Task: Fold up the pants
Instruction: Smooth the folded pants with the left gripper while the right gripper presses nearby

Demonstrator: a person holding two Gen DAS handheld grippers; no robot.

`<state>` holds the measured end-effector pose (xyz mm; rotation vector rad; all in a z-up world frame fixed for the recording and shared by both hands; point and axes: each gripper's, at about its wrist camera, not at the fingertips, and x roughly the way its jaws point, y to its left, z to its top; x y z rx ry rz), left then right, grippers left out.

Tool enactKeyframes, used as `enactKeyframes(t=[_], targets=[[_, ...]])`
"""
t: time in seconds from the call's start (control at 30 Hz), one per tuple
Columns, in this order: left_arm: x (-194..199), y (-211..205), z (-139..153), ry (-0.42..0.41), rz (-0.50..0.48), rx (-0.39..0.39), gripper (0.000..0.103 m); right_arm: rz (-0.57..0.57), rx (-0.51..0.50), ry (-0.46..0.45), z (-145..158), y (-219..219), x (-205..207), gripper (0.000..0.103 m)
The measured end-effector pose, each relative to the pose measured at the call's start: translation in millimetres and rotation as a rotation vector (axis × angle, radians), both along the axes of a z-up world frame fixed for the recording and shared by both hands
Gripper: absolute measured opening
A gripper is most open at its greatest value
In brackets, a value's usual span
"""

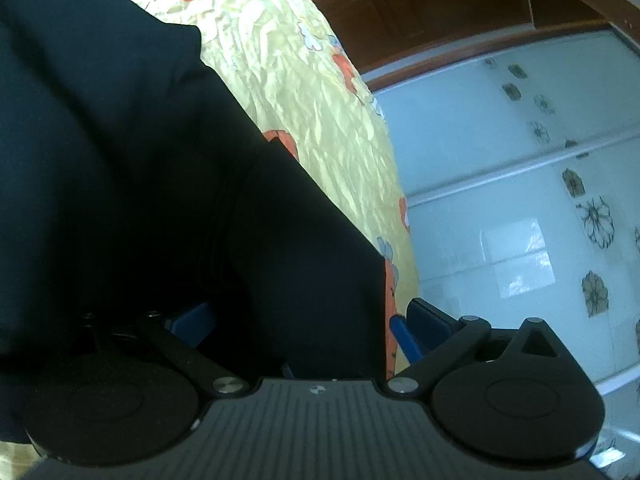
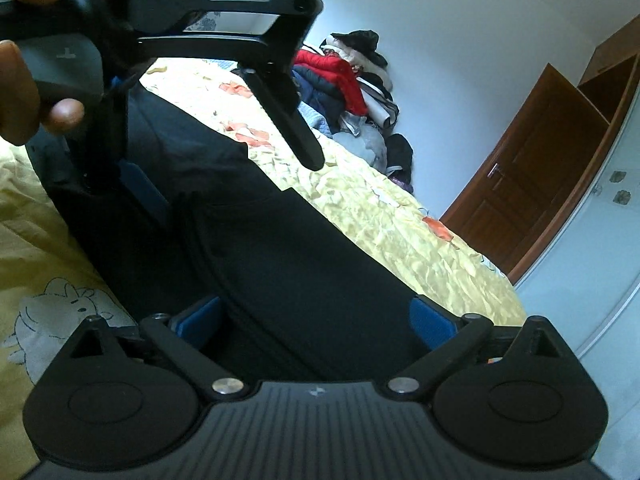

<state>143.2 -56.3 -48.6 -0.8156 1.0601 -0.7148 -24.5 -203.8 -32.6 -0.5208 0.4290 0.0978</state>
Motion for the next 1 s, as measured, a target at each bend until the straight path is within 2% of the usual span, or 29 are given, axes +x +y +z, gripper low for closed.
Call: enactKeyframes(t=[0.1,0.13,0.17,0.23,0.3,0.33,0.47,0.57,0.67,0.73,0.87,0.9,1.0], targets=[[5,-1,-3,0.01,0.042,-0.034,0.098,0.0,0.009,0.005,1,-1,0,0.102],[6,1,-3,0.009,0.054,-0.037,0.091,0.0,0.011,0.005,1,-2,2,0.102],[6,1,-3,0.012,0.065,-0.036,0.08,0.0,0.01,0.004,1,-2,1,0.102],[9,-1,-11,0.06,0.052,-0.032,0.022,0.001,0.002,-0.006,1,-1,-1,0.102],[7,0,-21,0.089,0.057,-0.029,0.013,0.005,-0.007,-0.014,1,0,-2,0.102],[4,1,-21,0.07,0.068,-0.018,0.007,0.006,-0.012,-0.018,1,1,-3,0.102],[-15,11,-1,-0.101,0.115,0.06,0.004,0.025,-0.005,-0.027,3,1,-7,0.102],[-33,22,21,-0.223,0.143,0.12,0.004,0.046,0.044,-0.011,8,-2,-10,0.102],[-50,34,32,-0.282,0.16,0.169,0.004,0.066,0.094,-0.006,16,-6,-13,0.102],[-54,38,30,-0.283,0.163,0.216,0.004,0.091,0.134,-0.008,22,-9,-15,0.102],[-47,37,8,-0.183,0.132,0.253,0.007,0.128,0.259,-0.014,35,-19,-15,0.102],[-47,39,6,-0.176,0.138,0.239,0.017,0.121,0.292,-0.013,37,-23,-13,0.102],[-47,45,9,-0.17,0.13,0.239,0.021,0.052,0.397,0.01,42,-38,-1,0.102]])
